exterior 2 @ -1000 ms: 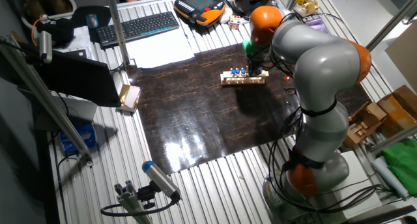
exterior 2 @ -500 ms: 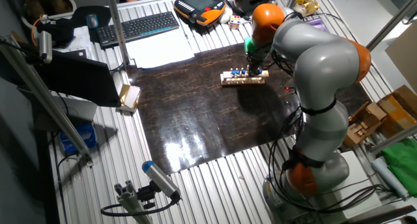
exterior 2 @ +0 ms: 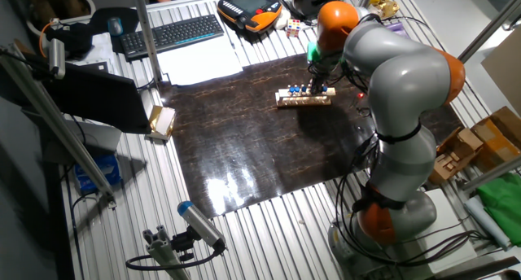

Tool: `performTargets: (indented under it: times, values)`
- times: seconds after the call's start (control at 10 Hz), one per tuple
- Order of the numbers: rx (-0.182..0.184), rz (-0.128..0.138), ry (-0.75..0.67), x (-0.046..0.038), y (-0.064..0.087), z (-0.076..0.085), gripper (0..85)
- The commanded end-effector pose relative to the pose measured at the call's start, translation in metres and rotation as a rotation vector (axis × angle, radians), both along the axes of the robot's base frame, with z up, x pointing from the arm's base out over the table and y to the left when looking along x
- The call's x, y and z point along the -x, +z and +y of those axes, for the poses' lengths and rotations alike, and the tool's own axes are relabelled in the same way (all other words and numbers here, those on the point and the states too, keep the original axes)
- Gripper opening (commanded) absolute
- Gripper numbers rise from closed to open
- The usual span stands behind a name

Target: Shake the test tube

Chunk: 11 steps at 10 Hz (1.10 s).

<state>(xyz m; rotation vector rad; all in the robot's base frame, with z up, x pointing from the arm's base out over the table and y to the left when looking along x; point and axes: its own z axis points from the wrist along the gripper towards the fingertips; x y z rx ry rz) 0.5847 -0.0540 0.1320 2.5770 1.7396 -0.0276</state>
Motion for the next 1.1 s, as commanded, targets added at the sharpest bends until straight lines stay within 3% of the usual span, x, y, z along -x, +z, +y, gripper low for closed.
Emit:
performTargets:
  times: [0.0,0.2,0.6,1.0]
  values:
    - [-0.004,0.003,0.016,-0.0003,0.007,0.000,20.0]
    - [-0.017,0.024,0.084,-0.0008,0.028,0.003,20.0]
    - [-0.014,0.031,0.225,-0.0075,0.072,0.009,21.3]
    - [-0.098,0.014,0.458,-0.0086,0.131,0.010,23.0]
